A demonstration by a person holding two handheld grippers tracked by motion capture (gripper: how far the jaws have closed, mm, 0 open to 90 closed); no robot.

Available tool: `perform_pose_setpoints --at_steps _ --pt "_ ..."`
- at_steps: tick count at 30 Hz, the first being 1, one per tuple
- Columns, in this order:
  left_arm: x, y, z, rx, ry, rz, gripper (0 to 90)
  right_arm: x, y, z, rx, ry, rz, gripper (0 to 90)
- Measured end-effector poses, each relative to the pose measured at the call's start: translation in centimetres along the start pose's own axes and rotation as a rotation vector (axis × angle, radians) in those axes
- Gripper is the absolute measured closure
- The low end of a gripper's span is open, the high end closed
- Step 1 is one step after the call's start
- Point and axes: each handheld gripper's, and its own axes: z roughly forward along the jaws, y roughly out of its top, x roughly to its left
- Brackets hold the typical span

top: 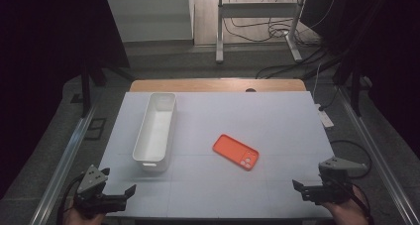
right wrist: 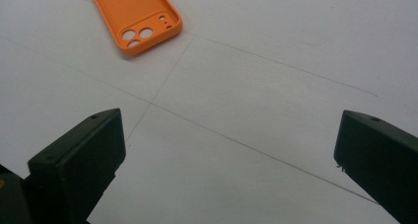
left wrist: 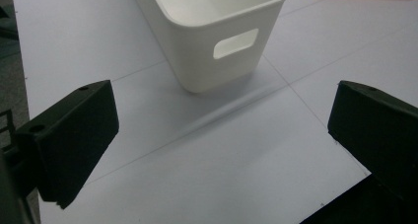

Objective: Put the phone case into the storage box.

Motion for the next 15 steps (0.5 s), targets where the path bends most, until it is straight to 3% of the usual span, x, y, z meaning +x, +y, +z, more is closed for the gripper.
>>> perform_pose_setpoints --at_steps 8,15 --pt "0.17 0.00 0.00 -0.001 -0.002 -0.013 0.0 0.10 -0.02 0.07 0.005 0.001 -0.004 0.0" --pt "-0.05 -0.01 -0.02 -0.001 -0.004 0.010 0.0 0.08 0.00 0.09 0.007 0.004 -0.002 0.0"
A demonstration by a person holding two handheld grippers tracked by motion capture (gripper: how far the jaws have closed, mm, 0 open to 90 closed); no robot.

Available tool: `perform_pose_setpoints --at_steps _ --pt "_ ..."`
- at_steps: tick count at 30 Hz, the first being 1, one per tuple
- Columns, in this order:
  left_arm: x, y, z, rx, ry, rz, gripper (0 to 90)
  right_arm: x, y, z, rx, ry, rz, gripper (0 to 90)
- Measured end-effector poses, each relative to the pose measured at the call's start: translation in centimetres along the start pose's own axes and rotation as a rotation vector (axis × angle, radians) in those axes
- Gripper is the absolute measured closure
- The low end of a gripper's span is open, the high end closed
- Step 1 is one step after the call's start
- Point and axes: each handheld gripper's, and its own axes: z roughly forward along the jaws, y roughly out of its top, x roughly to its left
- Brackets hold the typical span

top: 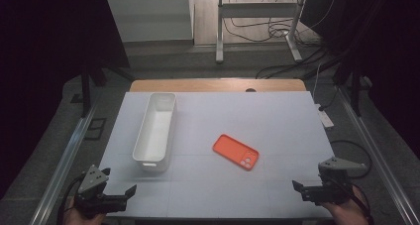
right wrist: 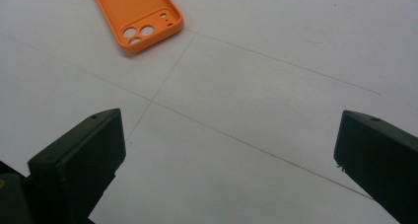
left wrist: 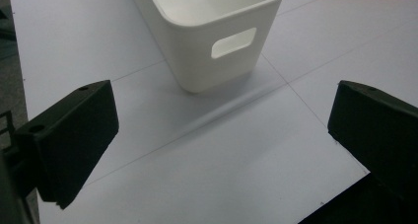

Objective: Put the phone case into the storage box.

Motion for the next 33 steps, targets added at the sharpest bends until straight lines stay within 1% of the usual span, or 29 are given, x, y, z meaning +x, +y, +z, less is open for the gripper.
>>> perform_pose_setpoints --at_steps 7,13,16,21,27,33 --pt "-0.1 0.0 0.0 0.001 -0.004 0.011 0.0 -0.1 0.0 0.0 0.004 0.008 0.007 0.0" --pt "-0.2 0.0 0.0 0.000 -0.005 0.022 0.0 -0.1 0.2 0.1 0.016 0.015 0.002 0.0" --pt "-0.2 0.0 0.0 -0.001 -0.007 0.027 0.0 -0.1 0.3 0.3 0.004 0.014 -0.005 0.0" --pt "-0.3 0.0 0.0 0.001 -0.008 0.036 0.0 0.1 0.8 0.7 0.006 0.026 -0.023 0.0" --pt "-0.3 0.0 0.0 0.001 -0.010 0.036 0.0 0.1 1.2 1.1 0.013 0.036 -0.040 0.0" --pt "-0.3 0.0 0.0 0.001 -0.012 0.036 0.1 0.3 1.7 1.6 0.003 0.041 -0.054 0.0"
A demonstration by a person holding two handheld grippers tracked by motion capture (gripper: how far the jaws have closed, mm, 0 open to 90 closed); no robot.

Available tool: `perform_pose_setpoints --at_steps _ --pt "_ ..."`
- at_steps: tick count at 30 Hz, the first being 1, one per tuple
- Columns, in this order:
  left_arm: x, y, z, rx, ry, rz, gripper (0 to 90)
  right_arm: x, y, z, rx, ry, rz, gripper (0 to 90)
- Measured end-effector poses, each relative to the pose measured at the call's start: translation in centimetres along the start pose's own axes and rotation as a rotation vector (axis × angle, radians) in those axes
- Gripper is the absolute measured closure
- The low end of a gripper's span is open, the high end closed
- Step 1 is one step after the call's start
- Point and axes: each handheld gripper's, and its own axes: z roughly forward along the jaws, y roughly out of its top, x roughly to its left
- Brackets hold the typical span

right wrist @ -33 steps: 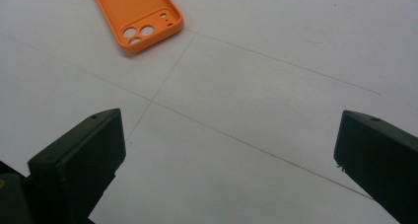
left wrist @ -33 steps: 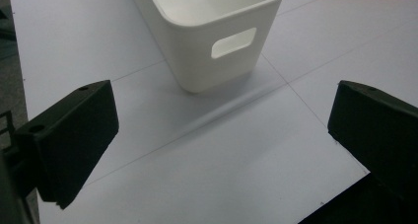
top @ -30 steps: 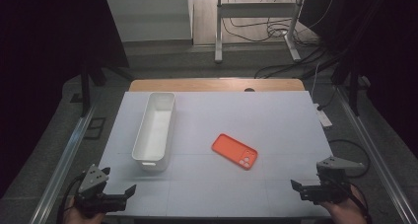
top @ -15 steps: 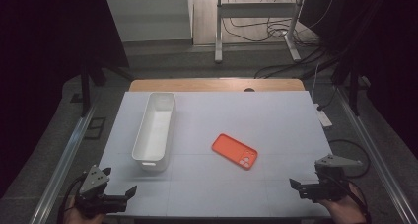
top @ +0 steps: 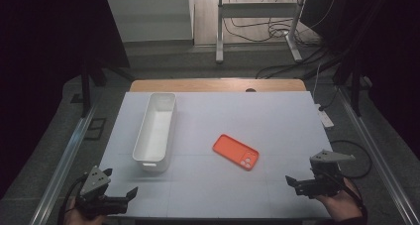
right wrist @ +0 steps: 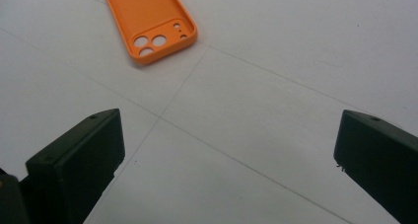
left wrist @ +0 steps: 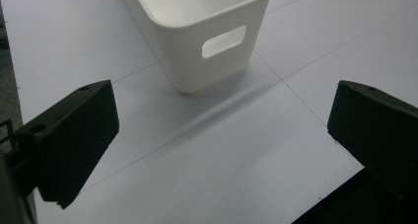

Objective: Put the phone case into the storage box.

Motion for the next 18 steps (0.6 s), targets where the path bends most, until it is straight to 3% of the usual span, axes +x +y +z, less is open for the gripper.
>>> perform_pose_setpoints --at_steps 18 --pt "0.0 0.0 0.1 0.004 -0.007 0.006 0.3 0.3 1.7 1.5 0.017 0.028 -0.043 0.0"
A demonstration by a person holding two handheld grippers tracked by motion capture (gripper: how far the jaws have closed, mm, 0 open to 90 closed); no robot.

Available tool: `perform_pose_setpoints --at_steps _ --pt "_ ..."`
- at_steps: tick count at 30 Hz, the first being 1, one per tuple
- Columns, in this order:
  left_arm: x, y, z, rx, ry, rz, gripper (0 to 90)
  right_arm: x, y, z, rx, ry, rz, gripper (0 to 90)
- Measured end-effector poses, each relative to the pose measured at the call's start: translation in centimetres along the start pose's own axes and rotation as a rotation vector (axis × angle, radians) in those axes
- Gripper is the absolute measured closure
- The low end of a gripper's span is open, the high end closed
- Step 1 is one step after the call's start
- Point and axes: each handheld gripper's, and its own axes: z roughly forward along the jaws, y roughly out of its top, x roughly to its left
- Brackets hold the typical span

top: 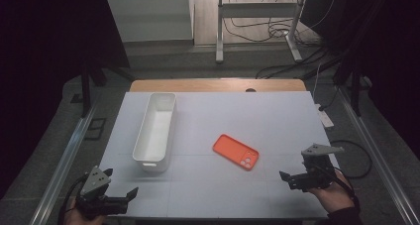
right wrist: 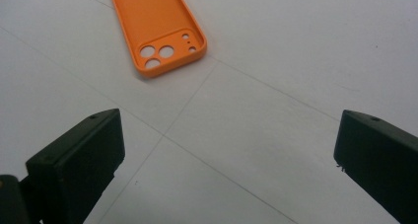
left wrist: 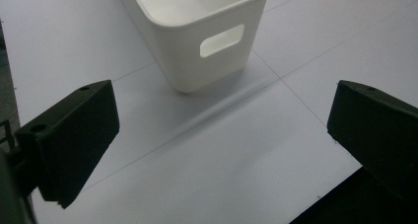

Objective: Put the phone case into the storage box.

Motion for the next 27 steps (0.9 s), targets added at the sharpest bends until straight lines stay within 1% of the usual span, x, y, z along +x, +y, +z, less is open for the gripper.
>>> perform_pose_setpoints --at_steps 6,14,21,27 --pt "0.0 0.0 0.0 -0.001 -0.003 0.000 0.4 0.0 0.7 0.6 0.000 0.013 -0.010 0.0" --pt "0.1 0.0 0.0 -0.002 -0.010 -0.002 0.6 0.0 1.5 1.0 -0.008 0.015 -0.014 0.0" --pt "0.2 0.0 0.0 -0.005 -0.016 -0.007 0.7 0.3 2.2 1.5 -0.003 0.026 -0.027 0.0" --pt "0.1 0.0 -0.1 -0.011 -0.017 -0.002 0.7 0.5 2.9 2.2 0.005 0.042 -0.037 0.0"
